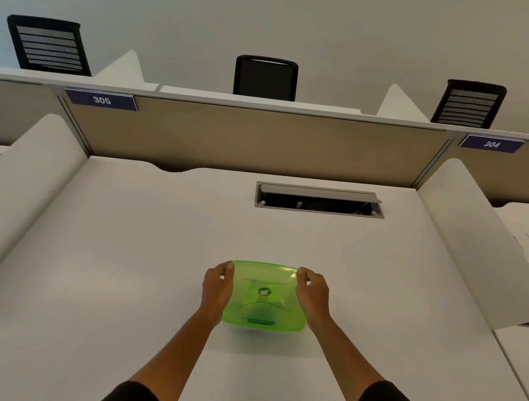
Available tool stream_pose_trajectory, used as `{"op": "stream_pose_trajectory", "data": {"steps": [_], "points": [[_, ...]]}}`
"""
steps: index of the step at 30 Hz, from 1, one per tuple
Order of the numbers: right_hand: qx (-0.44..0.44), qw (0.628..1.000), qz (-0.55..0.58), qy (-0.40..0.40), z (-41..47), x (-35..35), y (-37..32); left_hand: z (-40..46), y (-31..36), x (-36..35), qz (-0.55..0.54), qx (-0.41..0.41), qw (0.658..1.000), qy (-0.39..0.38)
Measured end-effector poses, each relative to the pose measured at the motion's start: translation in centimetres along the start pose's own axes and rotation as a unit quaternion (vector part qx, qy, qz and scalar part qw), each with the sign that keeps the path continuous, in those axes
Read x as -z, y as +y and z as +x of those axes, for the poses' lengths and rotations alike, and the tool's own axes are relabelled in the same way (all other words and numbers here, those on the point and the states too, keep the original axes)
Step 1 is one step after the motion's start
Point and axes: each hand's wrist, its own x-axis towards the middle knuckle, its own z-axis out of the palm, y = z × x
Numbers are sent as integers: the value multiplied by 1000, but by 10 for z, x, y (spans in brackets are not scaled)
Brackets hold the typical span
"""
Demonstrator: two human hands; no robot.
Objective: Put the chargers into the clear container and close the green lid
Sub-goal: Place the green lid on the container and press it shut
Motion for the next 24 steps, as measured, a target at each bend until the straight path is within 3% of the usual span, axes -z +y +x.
{"op": "stream_pose_trajectory", "data": {"steps": [6,24], "points": [[-27,997,67,40,3,-7,1,12,-1,-5,-19,13,999,40],[-35,995,66,71,8,-20,9,24,-15,-11,0,-13,997,73]]}}
